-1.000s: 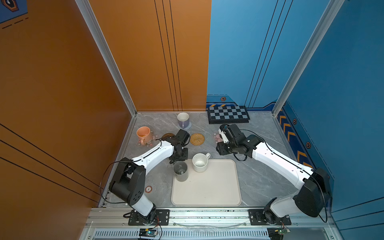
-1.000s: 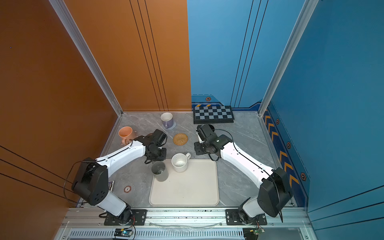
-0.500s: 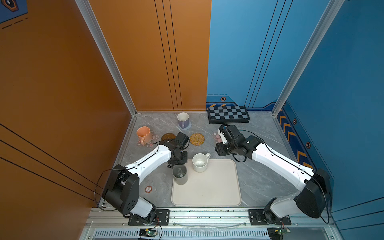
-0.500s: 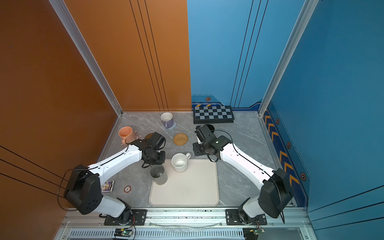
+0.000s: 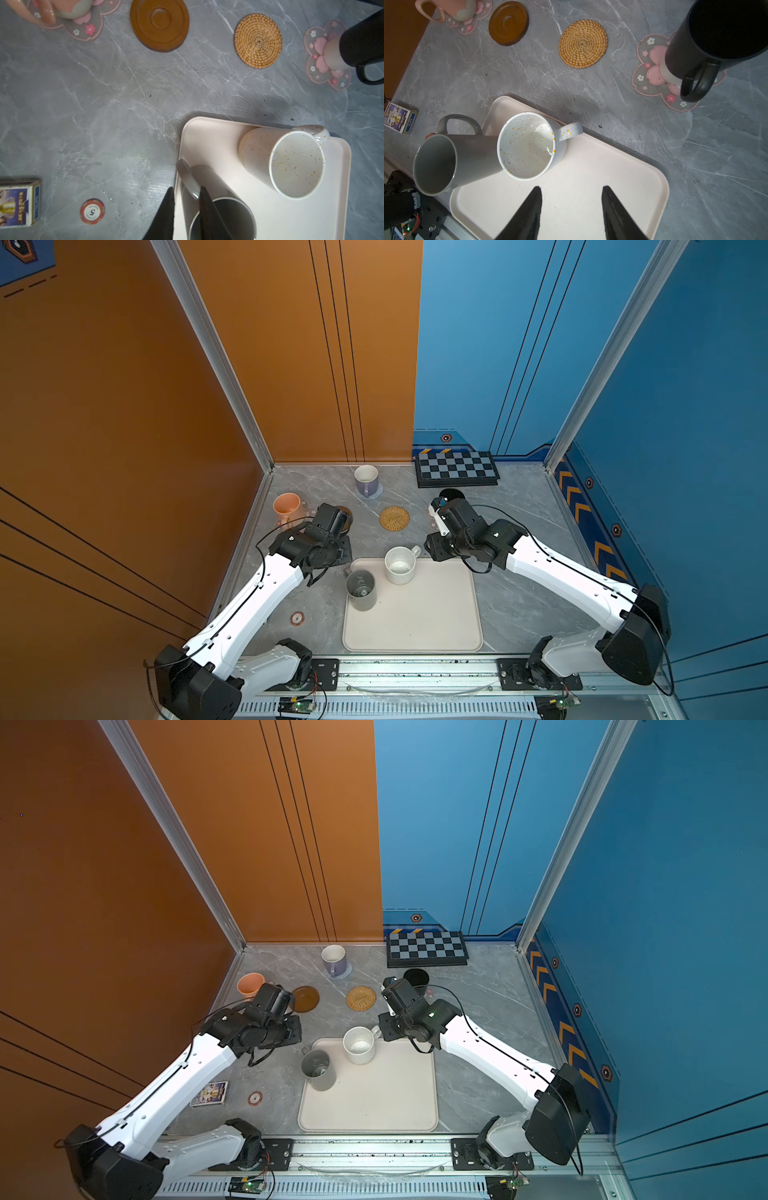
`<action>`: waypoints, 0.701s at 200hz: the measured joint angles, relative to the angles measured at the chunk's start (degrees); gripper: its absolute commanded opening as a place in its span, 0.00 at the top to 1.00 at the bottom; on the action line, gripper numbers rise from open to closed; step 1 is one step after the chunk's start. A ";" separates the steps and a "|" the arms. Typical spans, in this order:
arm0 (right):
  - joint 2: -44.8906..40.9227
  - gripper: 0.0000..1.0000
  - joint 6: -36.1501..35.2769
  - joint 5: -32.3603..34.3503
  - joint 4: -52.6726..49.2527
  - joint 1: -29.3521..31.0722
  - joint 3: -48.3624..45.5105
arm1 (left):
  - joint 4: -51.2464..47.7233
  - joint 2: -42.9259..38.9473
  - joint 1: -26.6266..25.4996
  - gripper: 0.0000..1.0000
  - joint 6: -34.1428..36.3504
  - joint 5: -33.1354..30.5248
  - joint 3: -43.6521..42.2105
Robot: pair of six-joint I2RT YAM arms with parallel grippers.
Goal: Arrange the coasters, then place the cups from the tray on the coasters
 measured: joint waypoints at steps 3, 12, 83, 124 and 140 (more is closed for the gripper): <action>0.00 0.50 0.00 0.02 0.02 0.20 0.02 | -0.24 -0.04 0.00 0.78 -0.22 -0.09 -0.55; 0.04 0.50 -0.02 0.04 0.02 0.83 0.15 | -0.94 0.33 0.00 0.78 -0.79 -0.11 -2.25; 0.59 0.50 -0.39 0.26 0.02 2.71 1.40 | -2.82 5.25 1.27 0.68 -3.08 -0.09 -5.20; 1.14 0.50 -0.52 0.31 0.02 3.02 1.40 | -1.29 4.50 2.25 0.62 -5.31 0.79 -5.16; 1.55 0.50 -0.59 0.33 0.02 3.02 1.40 | 0.42 4.96 2.25 0.62 -6.40 1.92 -5.16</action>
